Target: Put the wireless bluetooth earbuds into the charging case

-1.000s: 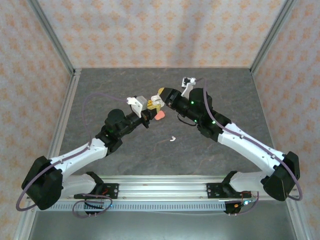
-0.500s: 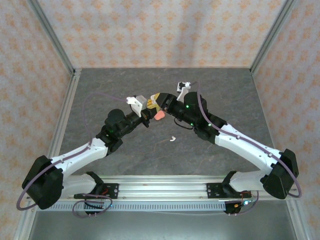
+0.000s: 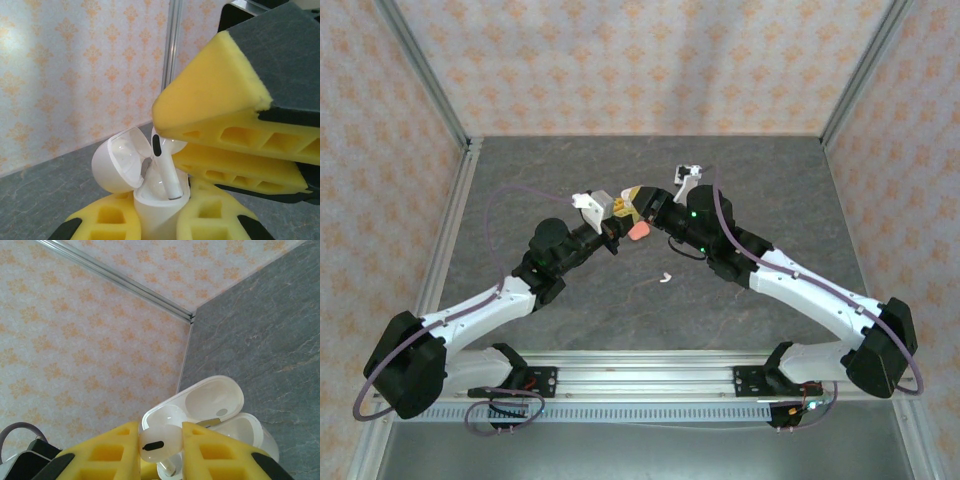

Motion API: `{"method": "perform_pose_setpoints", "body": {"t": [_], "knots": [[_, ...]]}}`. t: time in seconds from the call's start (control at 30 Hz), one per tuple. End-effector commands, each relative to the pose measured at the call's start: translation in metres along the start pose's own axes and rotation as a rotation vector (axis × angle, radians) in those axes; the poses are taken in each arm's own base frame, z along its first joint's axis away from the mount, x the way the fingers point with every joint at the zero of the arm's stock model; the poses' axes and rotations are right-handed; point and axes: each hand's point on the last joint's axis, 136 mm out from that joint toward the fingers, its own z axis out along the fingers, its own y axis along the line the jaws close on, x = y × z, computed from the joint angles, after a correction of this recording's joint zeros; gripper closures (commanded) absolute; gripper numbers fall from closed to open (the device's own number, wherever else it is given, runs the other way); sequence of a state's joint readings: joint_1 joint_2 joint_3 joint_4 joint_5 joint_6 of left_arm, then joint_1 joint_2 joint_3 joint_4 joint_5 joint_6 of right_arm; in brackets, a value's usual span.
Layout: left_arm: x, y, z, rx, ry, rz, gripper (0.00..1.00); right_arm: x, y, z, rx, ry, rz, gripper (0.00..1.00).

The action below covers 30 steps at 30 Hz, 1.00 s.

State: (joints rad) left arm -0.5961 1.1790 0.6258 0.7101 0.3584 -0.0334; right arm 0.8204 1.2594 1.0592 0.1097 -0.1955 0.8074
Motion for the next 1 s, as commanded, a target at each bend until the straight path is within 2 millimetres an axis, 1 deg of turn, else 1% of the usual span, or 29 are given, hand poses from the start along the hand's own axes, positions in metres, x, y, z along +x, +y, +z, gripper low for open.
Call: {"method": "perform_pose_setpoints", "body": {"t": [0.0, 0.17, 0.33, 0.6, 0.73, 0.97], "knots": [[-0.042, -0.007, -0.001, 0.014, -0.124, 0.01, 1.0, 0.013, -0.005, -0.001, 0.019, 0.023, -0.033, 0.77], [-0.046, -0.006, -0.002, 0.01, -0.13, 0.019, 1.0, 0.027, -0.013, -0.001, 0.051, 0.055, -0.057, 0.76], [-0.049, -0.006, -0.003, 0.008, -0.134, 0.024, 1.0, 0.033, -0.025, -0.003, 0.078, 0.064, -0.051, 0.75], [-0.053, -0.006, -0.004, 0.003, -0.142, 0.025, 1.0, 0.035, -0.03, -0.004, 0.101, 0.074, -0.063, 0.67], [-0.055, -0.007, -0.005, 0.005, -0.147, 0.03, 1.0, 0.033, -0.029, -0.005, 0.112, 0.072, -0.07, 0.66], [-0.054, -0.007, -0.008, 0.003, -0.145, 0.029, 1.0, 0.027, -0.028, -0.009, 0.136, 0.055, -0.093, 0.66]]}}
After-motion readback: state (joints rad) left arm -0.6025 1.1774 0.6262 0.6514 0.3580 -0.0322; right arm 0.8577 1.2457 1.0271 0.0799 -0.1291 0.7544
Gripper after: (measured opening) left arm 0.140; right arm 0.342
